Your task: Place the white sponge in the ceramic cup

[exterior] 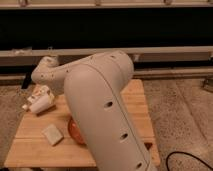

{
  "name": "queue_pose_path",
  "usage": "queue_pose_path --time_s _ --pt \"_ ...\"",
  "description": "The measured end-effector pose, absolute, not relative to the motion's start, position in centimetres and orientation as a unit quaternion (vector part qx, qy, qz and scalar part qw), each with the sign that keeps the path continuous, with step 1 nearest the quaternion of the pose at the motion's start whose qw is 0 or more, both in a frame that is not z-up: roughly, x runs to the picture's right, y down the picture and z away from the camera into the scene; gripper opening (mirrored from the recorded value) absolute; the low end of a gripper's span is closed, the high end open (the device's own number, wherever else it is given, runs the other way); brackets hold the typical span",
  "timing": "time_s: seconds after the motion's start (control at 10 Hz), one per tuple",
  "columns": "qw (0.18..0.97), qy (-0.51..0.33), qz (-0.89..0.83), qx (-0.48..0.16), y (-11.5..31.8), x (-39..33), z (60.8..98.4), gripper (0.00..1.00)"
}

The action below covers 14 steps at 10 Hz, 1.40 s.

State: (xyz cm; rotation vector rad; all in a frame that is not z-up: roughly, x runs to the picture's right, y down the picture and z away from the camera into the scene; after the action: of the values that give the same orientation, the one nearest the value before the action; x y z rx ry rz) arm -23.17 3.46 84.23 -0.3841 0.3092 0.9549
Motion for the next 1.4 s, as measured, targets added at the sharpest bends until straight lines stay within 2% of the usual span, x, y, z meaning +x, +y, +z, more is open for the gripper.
queue_pose_path --time_s 0.3,1.4 --pt "0.867 0.148 0.439 -0.185 4.6 -24.2 83.6 1.0" --pt "0.882 0.161 0.4 -0.19 6.3 -26.4 84.7 1.0"
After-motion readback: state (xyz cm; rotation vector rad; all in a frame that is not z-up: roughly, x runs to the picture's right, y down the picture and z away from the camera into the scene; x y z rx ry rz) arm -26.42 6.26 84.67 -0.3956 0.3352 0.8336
